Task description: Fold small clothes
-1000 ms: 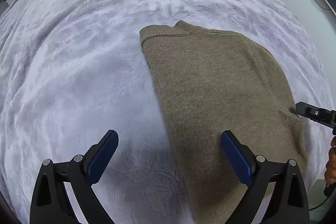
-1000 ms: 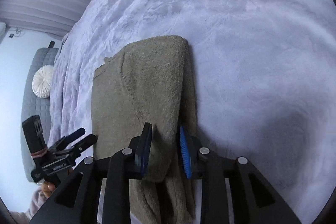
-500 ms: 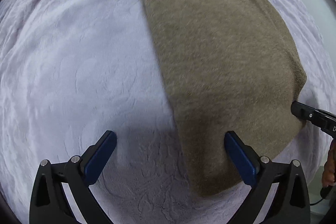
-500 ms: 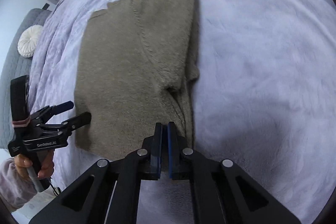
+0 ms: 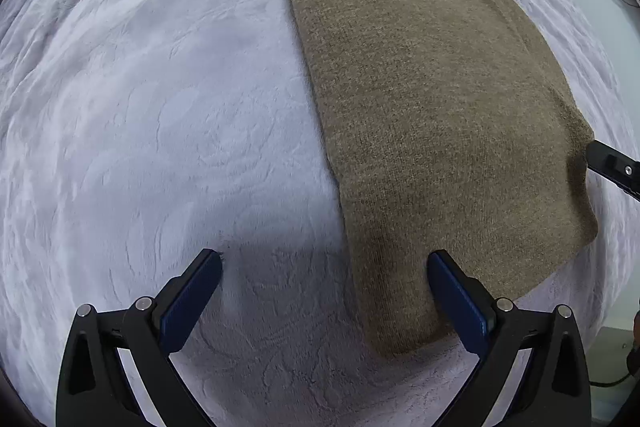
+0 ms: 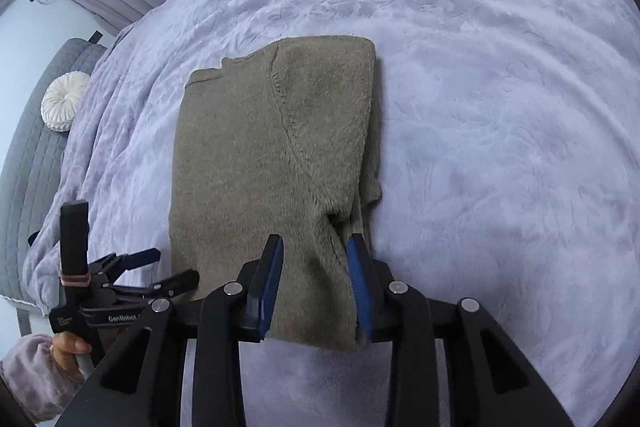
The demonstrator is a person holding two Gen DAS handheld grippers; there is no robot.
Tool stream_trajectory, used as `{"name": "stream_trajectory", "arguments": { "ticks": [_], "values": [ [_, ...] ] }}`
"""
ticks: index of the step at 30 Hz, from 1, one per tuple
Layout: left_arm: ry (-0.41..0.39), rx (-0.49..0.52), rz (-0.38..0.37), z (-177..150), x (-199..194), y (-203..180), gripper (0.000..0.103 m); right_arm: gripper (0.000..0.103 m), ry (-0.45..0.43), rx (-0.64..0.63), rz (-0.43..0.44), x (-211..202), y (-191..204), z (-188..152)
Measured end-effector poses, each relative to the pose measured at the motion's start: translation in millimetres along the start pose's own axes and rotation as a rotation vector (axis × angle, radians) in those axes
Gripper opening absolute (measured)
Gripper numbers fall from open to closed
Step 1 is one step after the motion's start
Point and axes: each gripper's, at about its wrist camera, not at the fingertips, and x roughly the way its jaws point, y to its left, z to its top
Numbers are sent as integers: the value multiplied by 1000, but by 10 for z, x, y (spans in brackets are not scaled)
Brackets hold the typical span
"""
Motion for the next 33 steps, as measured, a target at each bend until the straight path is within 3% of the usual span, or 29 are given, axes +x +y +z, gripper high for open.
{"name": "stream_trajectory", "arguments": {
  "ticks": [2, 8, 12, 15, 20, 22, 26, 33],
  "values": [
    [-1, 2, -1, -15, -10, -19, 103, 8, 3, 50, -14, 80, -71, 50],
    [4, -5, -3, -69, -6, 7, 103, 8, 37, 255, 95, 336, -507, -49],
    [5, -6, 1, -74, -9, -18, 103, 22, 51, 284, 108, 268, -566, -91],
    [10, -10, 4, 5, 9, -54, 103, 22, 58, 271, 105, 184, -522, -105],
    [9, -10, 13, 3, -29, -69, 103, 24, 67, 235, 24, 42, -461, -134],
    [9, -12, 13, -29, -28, -100, 103, 24, 69, 247, 21, 10, -497, -163],
    [10, -13, 13, -28, -5, -127, 103, 37, 84, 250, 10, 6, -520, -230],
    [28, -21, 27, -8, -13, -161, 103, 39, 89, 236, 17, 22, -488, -246]
  ]
}}
